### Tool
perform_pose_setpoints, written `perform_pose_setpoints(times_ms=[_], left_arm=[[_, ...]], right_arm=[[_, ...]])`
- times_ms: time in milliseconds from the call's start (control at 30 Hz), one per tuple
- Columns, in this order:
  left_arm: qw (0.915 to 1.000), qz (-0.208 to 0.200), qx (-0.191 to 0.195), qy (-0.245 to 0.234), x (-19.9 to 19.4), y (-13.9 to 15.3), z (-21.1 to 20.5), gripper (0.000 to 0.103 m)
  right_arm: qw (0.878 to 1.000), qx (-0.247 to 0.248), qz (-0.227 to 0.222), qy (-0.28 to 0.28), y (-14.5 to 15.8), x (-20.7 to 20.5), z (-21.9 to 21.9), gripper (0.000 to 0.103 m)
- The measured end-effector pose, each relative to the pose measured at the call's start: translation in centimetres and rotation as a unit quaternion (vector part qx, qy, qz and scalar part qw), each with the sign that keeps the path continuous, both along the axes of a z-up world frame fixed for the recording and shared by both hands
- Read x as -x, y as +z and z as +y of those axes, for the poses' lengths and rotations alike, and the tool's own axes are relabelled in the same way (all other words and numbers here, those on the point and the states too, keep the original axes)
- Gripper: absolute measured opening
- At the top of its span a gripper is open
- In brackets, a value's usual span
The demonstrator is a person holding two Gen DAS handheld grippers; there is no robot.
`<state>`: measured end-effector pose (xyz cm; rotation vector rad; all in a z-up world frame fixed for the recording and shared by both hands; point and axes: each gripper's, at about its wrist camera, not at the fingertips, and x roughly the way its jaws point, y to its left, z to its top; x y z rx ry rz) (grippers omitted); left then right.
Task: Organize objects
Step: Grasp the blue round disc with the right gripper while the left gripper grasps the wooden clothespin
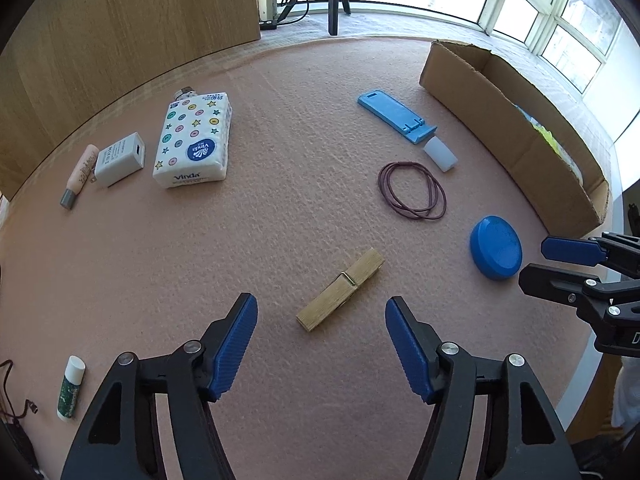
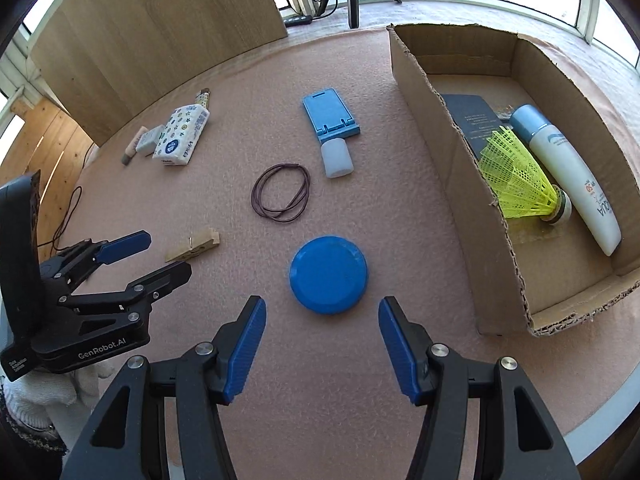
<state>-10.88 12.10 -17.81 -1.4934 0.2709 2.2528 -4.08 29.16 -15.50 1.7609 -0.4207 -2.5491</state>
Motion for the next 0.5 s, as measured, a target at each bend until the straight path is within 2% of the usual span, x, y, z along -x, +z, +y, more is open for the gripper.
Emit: perform_pose_setpoints(times_ms=[133, 267, 433, 500], left_arm=[[0.9999, -0.005, 0.007, -0.015, 0.1, -0.7, 0.7, 0.058], [0.9998, -0.001, 0.010, -0.019, 0.2, -1.0, 1.2, 0.055], [0.9999, 0.001, 0.004, -0.012, 0.5, -0.9, 1.2, 0.034], [1.0000, 0.002, 0.001, -0.007, 0.6, -0.9, 1.0, 0.032]], right_arm=[[1.000, -0.008, -0.006, 0.000, -0.8, 0.5, -0.2, 0.055], [1.000, -0.014, -0.011, 0.001, -1.5, 0.9, -0.4, 0.055], [0.999, -0.029, -0.017, 0.002, -2.4, 1.4, -0.7, 0.055], [0.999, -0.039, -0.013, 0.006, -2.4, 1.5, -0.9, 0.055]])
